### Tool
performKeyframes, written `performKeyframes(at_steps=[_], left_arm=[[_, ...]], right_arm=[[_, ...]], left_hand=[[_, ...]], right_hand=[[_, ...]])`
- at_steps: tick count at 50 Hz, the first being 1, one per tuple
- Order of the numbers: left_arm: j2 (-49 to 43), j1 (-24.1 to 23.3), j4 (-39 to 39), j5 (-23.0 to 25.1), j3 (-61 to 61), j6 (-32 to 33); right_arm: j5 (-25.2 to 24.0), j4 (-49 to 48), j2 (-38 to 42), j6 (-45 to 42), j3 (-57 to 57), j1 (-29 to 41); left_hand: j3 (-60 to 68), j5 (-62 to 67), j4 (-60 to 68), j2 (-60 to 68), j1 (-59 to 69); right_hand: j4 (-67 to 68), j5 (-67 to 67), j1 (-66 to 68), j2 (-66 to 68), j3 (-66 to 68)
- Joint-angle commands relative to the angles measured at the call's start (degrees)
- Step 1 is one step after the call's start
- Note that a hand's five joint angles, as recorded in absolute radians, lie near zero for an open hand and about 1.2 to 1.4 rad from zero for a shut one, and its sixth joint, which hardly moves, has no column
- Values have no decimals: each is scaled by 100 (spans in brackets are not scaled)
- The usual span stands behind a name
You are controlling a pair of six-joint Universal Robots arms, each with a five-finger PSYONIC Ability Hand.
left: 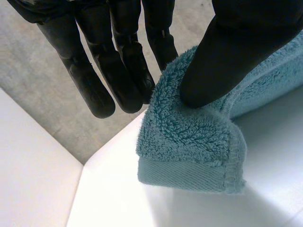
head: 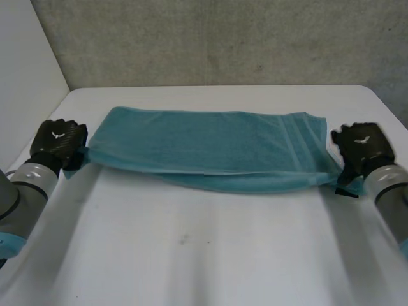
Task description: Fold the laundry
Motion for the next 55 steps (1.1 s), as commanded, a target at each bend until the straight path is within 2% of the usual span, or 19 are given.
performKeyframes(at_steps=[1,11,21,29,32,33,34,36,40,42,49,50,55], left_arm=[[64,53,-25,-4,-92,-31],[73,53,-33,-4,-100,-31],[73,71,-33,-30,-57,-13],[73,132,-33,-13,-65,-22],[73,132,-33,-13,-65,-22],[73,123,-42,-13,-74,-13],[73,123,-42,-13,-74,-13],[73,123,-60,-13,-74,4],[152,97,-279,-13,-65,13],[213,97,-358,-13,-57,13],[1627,106,-1597,-4,163,-13],[1803,106,-1720,-4,198,-30],[2761,123,-2492,22,418,4]], right_arm=[[-205,656,-118,1388,-227,-650],[-1067,2390,163,1362,-869,-1020],[-1190,2487,269,1283,-905,-1020],[-1129,2364,822,871,-1002,-976],[-1120,2233,963,660,-1010,-976],[-1120,2189,981,642,-1019,-976],[-1120,2110,990,633,-1019,-994],[-1111,2022,972,642,-1028,-1003],[-953,1819,526,677,-1010,-1038],[-831,1828,-113,703,-1028,-1046],[-856,1994,-1249,721,-1203,-1134],[-882,2326,-1600,677,-1421,-1152],[-1032,3531,-1972,440,-2134,-1310]], left_hand=[[1155,1428,1144,1133,1667],[1155,1428,1144,1133,1667],[1155,1428,1144,1133,1667],[1155,1428,1144,1133,1667],[1155,1428,1144,1133,1667],[1155,1428,1144,1133,1667],[1155,1428,1144,1133,1667],[1155,1428,1144,1133,1667],[1155,1428,1144,1133,1667],[1155,1428,1144,1133,1667],[1155,1428,1144,1133,1667],[1155,1428,1144,1133,1667],[1155,1428,1144,1133,1667]], right_hand=[[-144,-131,160,-119,-144],[243,256,547,268,243],[1335,1348,1639,1360,1335],[2042,2055,2346,2067,2042],[3283,3296,3587,3307,3283],[4037,4050,4341,4062,4037],[5571,5584,5875,5596,5571],[5587,5600,5891,5611,5587],[5587,5600,5891,5611,5587],[5587,5600,5891,5611,5587],[5587,5600,5891,5611,5587],[5587,5600,5891,5611,5587],[5587,5600,5891,5611,5587]])
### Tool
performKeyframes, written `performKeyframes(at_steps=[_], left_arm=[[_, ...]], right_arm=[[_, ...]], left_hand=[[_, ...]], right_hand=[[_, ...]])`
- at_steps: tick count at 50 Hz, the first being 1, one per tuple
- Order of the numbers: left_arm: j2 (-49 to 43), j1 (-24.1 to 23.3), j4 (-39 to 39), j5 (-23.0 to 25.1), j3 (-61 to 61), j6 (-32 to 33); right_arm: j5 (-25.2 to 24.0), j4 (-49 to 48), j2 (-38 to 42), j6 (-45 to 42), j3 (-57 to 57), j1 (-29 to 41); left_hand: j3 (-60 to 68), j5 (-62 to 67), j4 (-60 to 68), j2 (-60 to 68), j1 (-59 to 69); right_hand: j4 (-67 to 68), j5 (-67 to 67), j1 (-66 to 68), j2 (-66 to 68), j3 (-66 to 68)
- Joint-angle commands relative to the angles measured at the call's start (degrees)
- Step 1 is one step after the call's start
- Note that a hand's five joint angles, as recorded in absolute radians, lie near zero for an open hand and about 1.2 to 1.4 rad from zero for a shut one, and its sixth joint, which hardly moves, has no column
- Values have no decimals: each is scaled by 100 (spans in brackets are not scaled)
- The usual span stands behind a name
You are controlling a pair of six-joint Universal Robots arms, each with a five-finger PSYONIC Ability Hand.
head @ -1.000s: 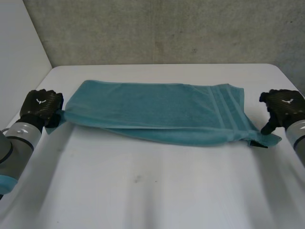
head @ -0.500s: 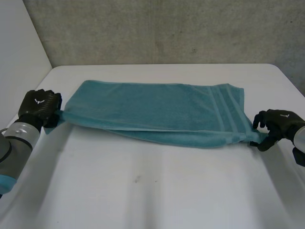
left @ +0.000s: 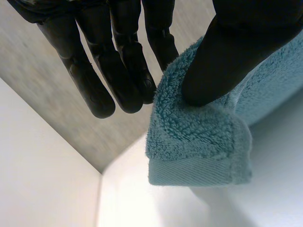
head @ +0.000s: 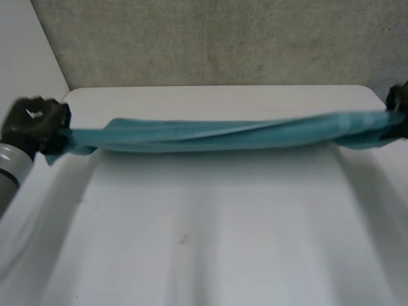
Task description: Fold the laundry
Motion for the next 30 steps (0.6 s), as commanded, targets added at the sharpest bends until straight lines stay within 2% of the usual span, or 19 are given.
performKeyframes(at_steps=[1,4,5,9,16,17,20,22,26,27,28,30], left_arm=[[1313,25,-1123,36,302,11],[1393,69,-1597,54,416,20],[1393,87,-1694,54,433,20],[1297,87,-1941,62,390,37],[129,87,-1932,54,328,397],[-29,78,-1915,45,346,485],[-548,60,-1932,36,451,722],[-1258,8,-1906,1,897,968],[-1795,-80,-1906,-8,1625,978],[-1798,-80,-1906,-8,1629,978],[-2137,-280,-1854,-43,2656,891],[-2237,-361,-1783,-87,3235,829]], right_arm=[[-217,1566,-758,-363,-931,-229],[-411,2190,-688,-1039,-1090,-414],[-411,2192,-687,-1040,-1090,-414],[-324,2622,-468,-2006,-1125,-405],[-121,2605,199,-2122,-923,-388],[-95,2570,601,-2113,-906,-379],[-8,2535,1015,-2095,-984,-283],[141,2412,1454,-2086,-1220,-64],[450,2244,1844,-2069,-1653,210],[937,2009,2166,-2034,-2401,593],[942,2007,2169,-2034,-2408,597],[1065,1910,2204,-2007,-2637,693]], left_hand=[[1154,1428,1144,1133,1667],[1154,1428,1144,1133,1667],[1154,1428,1144,1133,1667],[1154,1428,1144,1133,1667],[1154,1428,1144,1133,1667],[1154,1428,1144,1133,1667],[1154,1428,1144,1133,1667],[1154,1428,1144,1133,1667],[1154,1428,1144,1133,1667],[1154,1428,1144,1133,1667],[1154,1428,1144,1133,1667],[1154,1428,1144,1133,1667]], right_hand=[[1197,1433,2665,1243,1233],[1197,1433,2665,1243,1233],[1197,1433,2665,1243,1233],[1197,1433,2665,1243,1233],[1197,1433,2665,1243,1233],[1197,1433,2665,1243,1233],[1197,1433,2665,1243,1233],[1197,1433,2665,1243,1233],[1197,1433,2665,1243,1233],[1197,1433,2665,1243,1233],[1197,1433,2665,1243,1233],[1197,1433,2665,1243,1233]])
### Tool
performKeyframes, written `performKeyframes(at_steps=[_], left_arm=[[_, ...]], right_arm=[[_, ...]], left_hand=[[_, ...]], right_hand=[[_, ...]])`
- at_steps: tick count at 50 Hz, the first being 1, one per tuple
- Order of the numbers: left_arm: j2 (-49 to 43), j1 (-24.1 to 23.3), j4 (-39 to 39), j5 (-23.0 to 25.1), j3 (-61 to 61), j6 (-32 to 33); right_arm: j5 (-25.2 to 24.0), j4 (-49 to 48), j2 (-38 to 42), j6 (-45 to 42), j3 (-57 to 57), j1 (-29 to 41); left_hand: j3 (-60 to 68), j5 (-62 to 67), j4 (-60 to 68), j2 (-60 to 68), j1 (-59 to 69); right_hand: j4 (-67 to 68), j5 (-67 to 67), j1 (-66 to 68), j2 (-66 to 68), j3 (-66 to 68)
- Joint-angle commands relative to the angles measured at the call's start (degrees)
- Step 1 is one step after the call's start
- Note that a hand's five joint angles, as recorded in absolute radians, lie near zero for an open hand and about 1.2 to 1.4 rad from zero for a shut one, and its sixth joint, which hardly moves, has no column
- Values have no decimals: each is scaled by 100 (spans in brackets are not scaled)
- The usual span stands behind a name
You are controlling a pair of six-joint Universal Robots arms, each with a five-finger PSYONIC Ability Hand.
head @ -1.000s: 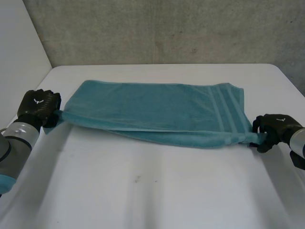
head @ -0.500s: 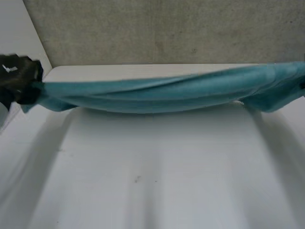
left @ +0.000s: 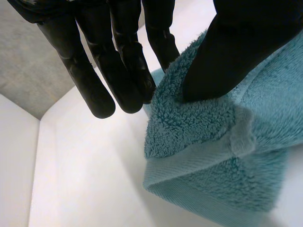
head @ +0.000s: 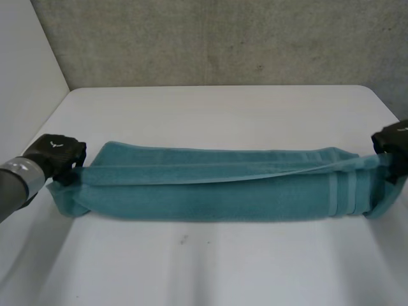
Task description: Fold the laundry
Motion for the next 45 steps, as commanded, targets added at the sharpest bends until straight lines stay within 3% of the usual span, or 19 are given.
performKeyframes(at_steps=[1,5,9,12,14,25,38,45], left_arm=[[-952,-391,196,-99,2513,-139],[-926,-479,739,-117,3480,-297],[-487,-524,2136,-249,4045,-429],[-197,-532,2937,-407,4037,-552],[-161,-532,2930,-425,3993,-640],[-214,-462,2938,-381,2403,-1053],[-1258,-488,3501,-170,873,-1080],[-1287,-453,3291,-161,179,-1036]], right_arm=[[1175,-977,649,402,-2203,962],[1442,-1727,597,878,-3073,1123],[1557,-2965,125,1537,-3462,1132],[1531,-3179,-314,1714,-3296,1159],[1487,-3154,-606,1759,-3015,1141],[925,-3153,-572,1750,-1398,1115],[845,-3136,869,1557,-34,1158],[863,-2804,975,1022,282,1097]], left_hand=[[1154,1428,1144,1132,1667],[1154,1428,1144,1132,1667],[1154,1428,1144,1132,1667],[1154,1428,1144,1132,1667],[1154,1428,1144,1132,1667],[1154,1428,1144,1132,1667],[1154,1428,1144,1132,1667],[1154,1428,1144,1132,1667]], right_hand=[[1170,1370,2608,1243,1218],[1170,1370,2608,1243,1218],[1170,1370,2608,1243,1218],[1170,1370,2608,1243,1218],[1170,1370,2608,1243,1218],[1170,1370,2608,1243,1218],[1170,1370,2608,1243,1218],[1170,1370,2608,1243,1218]])
